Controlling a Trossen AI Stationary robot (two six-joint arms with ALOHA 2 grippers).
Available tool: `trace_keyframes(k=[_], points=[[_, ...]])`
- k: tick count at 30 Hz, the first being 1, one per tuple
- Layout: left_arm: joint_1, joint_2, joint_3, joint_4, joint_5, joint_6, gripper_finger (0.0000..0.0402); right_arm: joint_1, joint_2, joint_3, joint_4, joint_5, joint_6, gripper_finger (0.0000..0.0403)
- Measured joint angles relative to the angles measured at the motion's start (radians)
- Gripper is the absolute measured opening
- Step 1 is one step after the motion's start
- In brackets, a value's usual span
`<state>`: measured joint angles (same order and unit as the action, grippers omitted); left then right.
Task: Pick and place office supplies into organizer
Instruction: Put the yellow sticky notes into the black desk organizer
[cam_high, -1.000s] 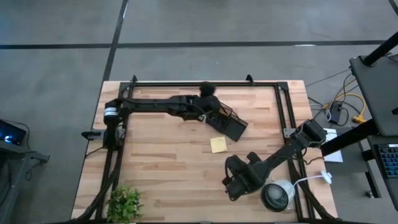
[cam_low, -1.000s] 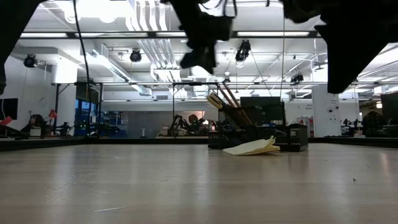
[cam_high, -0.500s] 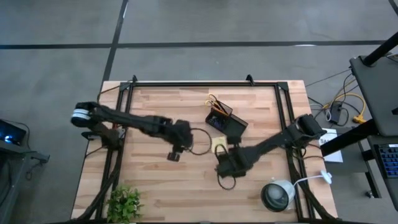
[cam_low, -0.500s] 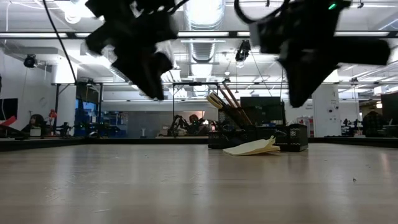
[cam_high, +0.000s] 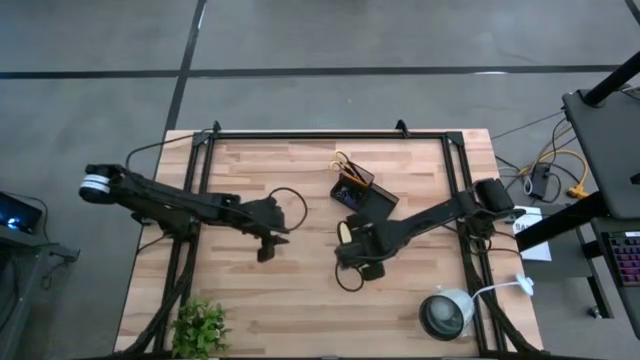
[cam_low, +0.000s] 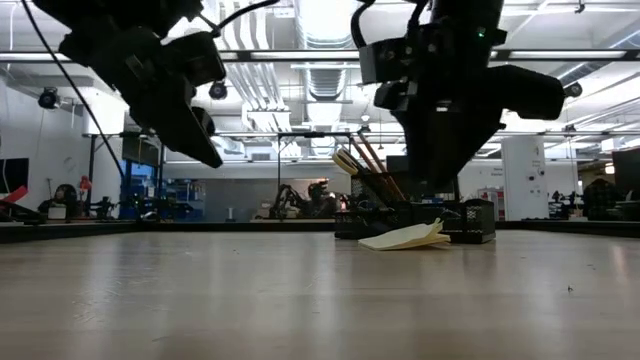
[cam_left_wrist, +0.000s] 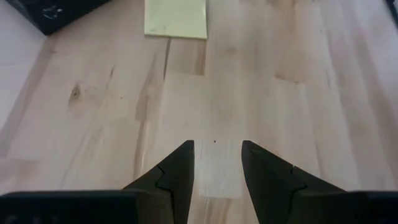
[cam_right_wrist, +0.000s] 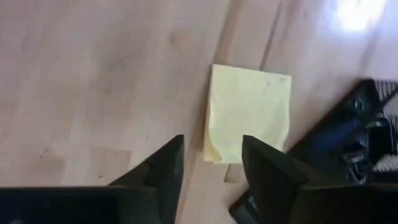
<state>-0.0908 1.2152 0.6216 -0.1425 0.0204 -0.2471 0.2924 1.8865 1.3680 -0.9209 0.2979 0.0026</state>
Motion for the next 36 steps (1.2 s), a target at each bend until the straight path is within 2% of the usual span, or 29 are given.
trace_keyframes(k=[5, 13, 20, 25, 31, 36], points=[[0.001, -0.048, -0.024, 0.01, -0.002, -0.009, 0.0118, 0.0, 0.051, -0.01, 0.059, -0.008, -0.072, 0.0182], [0.001, -0.053, -0.043, 0.004, -0.004, -0.012, 0.0118, 0.001, 0.136, -0.016, 0.058, 0.151, -0.079, 0.0192], [0.001, -0.052, -0.047, 0.004, -0.005, -0.009, 0.0118, -0.022, 0.136, -0.039, 0.066, 0.138, 0.046, 0.0192], [0.001, -0.052, -0.052, 0.01, -0.005, -0.005, 0.0118, -0.042, 0.134, -0.072, 0.089, 0.122, 0.047, 0.0191], [0.001, -0.051, -0.056, 0.009, -0.006, -0.005, 0.0118, -0.077, 0.131, -0.092, 0.162, 0.121, 0.04, 0.0172], [0.001, -0.051, -0.056, 0.011, -0.007, -0.007, 0.0118, -0.108, 0.131, -0.105, 0.208, 0.117, 0.038, 0.0129]])
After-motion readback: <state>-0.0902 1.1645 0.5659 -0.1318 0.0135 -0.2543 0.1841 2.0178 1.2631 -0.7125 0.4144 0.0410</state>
